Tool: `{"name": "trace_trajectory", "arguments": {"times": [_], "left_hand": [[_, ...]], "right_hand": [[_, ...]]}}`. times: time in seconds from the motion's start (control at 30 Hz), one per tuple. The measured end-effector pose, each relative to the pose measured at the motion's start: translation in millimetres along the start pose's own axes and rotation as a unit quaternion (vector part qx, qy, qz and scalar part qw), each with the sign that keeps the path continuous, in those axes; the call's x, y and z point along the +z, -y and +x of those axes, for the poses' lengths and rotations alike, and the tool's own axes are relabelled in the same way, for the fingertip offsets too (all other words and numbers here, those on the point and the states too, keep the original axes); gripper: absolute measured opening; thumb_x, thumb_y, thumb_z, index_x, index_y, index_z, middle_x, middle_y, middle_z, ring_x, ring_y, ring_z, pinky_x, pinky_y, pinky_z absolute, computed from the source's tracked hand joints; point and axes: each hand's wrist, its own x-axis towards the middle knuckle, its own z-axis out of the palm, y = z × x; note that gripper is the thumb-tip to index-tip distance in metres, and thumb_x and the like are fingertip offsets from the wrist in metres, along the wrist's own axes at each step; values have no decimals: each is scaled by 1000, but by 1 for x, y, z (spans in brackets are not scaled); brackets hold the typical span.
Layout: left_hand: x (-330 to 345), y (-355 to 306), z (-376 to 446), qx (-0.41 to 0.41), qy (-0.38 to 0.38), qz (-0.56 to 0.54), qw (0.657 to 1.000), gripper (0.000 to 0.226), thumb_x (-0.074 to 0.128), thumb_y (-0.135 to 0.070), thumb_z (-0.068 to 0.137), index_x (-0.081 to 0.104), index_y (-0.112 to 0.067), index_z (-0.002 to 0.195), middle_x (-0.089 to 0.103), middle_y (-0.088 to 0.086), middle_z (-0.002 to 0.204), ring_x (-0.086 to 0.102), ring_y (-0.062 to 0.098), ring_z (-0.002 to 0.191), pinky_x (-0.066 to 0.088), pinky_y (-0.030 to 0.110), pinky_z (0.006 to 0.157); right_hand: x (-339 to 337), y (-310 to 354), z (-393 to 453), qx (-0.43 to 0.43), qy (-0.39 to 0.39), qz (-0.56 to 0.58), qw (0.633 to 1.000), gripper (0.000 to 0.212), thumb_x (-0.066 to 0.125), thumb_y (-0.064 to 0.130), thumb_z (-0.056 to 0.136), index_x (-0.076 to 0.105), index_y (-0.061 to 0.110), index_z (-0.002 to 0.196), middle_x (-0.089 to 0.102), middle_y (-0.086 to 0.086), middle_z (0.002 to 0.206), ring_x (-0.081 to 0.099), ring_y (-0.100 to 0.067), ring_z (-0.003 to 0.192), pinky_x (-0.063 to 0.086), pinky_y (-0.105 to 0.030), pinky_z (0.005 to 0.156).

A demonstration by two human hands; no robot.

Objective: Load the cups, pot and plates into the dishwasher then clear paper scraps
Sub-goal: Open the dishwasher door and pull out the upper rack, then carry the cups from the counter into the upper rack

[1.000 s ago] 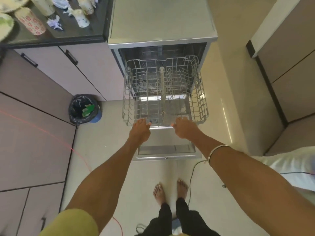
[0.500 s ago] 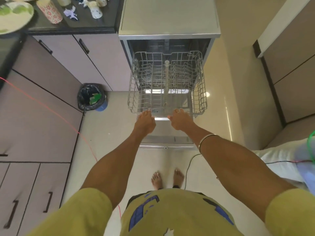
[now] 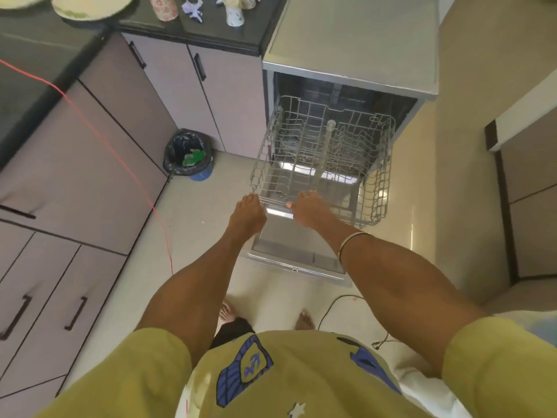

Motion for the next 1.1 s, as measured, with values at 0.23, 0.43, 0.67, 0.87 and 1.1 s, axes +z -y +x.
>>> {"name": "trace_trajectory", "arguments": {"times": [0.23,0.43,0.67,0.87,1.1], "left_hand": [[-47,98,29,-31,-31,13,999,51,27,-22,105,25,3,149,26,21,157,25,36,144,20,45,119],[-102,186,53,-48,-43,34,997,44,29,-20,103,38,5,138,40,24,145,38,39,132,29,46,110],[-151,257,94,-16,-18,42,999,43,31,-18,103,37,7,139,38,24,147,35,38,136,27,45,112],[-182,266,147,21,-20,64,998,48,31,-17,103,31,9,144,34,26,150,31,38,139,23,47,116],[-214,269,225,34,-11,68,997,51,28,-21,104,28,6,147,29,22,155,25,35,144,18,46,119]], "right_hand": [[-33,87,56,-47,17,-14,999,50,34,20,101,36,31,150,40,-16,150,32,-40,139,33,-53,111],[-62,164,103,-40,18,27,999,52,29,15,101,33,21,152,44,-23,142,41,-43,133,40,-52,107],[-83,203,157,8,42,67,997,51,27,20,103,26,21,154,41,-23,144,38,-43,133,39,-51,108],[-118,210,191,59,25,83,994,49,25,17,105,28,17,154,42,-24,144,37,-41,135,35,-45,108],[-158,199,278,106,27,122,986,52,26,35,105,35,10,150,38,-18,151,28,-38,142,30,-50,113]]}}
